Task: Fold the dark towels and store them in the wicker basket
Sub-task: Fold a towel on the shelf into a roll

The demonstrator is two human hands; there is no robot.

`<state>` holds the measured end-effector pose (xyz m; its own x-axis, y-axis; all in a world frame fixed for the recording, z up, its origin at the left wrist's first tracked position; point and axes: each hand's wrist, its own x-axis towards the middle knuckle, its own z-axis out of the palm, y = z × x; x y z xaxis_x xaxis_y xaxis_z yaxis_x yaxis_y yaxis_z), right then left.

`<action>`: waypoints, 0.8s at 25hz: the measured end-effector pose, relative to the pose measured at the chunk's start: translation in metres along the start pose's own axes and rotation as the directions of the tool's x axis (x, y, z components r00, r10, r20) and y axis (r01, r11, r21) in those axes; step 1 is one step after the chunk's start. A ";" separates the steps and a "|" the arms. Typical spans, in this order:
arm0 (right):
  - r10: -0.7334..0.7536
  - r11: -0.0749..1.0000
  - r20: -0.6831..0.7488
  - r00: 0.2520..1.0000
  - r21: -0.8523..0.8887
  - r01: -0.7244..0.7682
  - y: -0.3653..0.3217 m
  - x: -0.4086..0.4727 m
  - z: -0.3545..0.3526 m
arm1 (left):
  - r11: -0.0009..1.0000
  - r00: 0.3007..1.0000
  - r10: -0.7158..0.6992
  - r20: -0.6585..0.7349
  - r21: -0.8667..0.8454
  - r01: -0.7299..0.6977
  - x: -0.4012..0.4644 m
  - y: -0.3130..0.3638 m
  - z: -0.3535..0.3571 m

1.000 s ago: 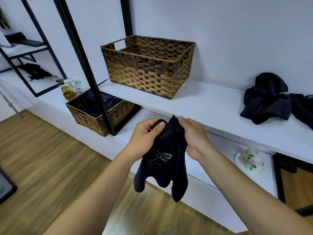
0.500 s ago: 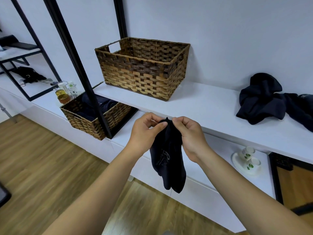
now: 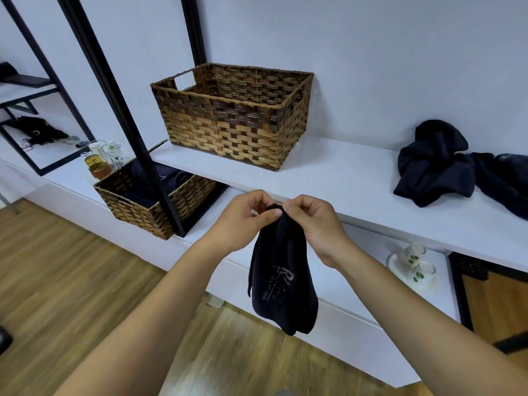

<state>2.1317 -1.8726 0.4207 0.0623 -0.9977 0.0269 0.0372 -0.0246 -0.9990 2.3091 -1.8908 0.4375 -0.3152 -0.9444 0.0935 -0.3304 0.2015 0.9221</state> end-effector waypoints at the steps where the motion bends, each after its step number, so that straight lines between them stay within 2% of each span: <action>1: -0.013 1.000 0.003 1.000 -0.023 0.013 0.000 0.001 -0.001 | 1.000 1.000 0.013 0.004 0.015 -0.013 0.002 0.001 -0.002; 3: -0.036 0.996 0.036 0.999 -0.074 0.039 -0.002 0.003 -0.005 | 1.000 1.000 0.023 0.001 0.011 -0.023 0.004 0.006 -0.005; 7: -0.074 0.980 0.076 0.994 -0.180 0.087 -0.002 0.006 -0.008 | 0.990 1.000 -0.028 -0.005 -0.136 0.027 0.005 0.014 -0.006; 11: -0.094 0.991 -0.016 0.995 -0.094 0.092 -0.003 0.006 0.000 | 0.970 0.983 -0.071 -0.168 -0.242 0.028 0.006 0.015 -0.002; 14: -0.108 0.991 -0.076 0.991 -0.081 0.102 -0.006 0.008 0.002 | 0.970 0.965 -0.042 -0.258 -0.242 -0.022 0.006 0.011 0.004; 20: -0.151 0.984 -0.073 0.986 -0.110 0.143 -0.005 0.010 0.004 | 0.953 0.965 0.045 -0.259 -0.279 -0.119 0.006 0.005 0.008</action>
<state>2.1363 -1.8822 0.4262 -0.0166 -0.9845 0.1747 -0.0642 -0.1733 -0.9828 2.2982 -1.8928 0.4398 -0.0883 -0.9695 0.2287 -0.0288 0.2320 0.9723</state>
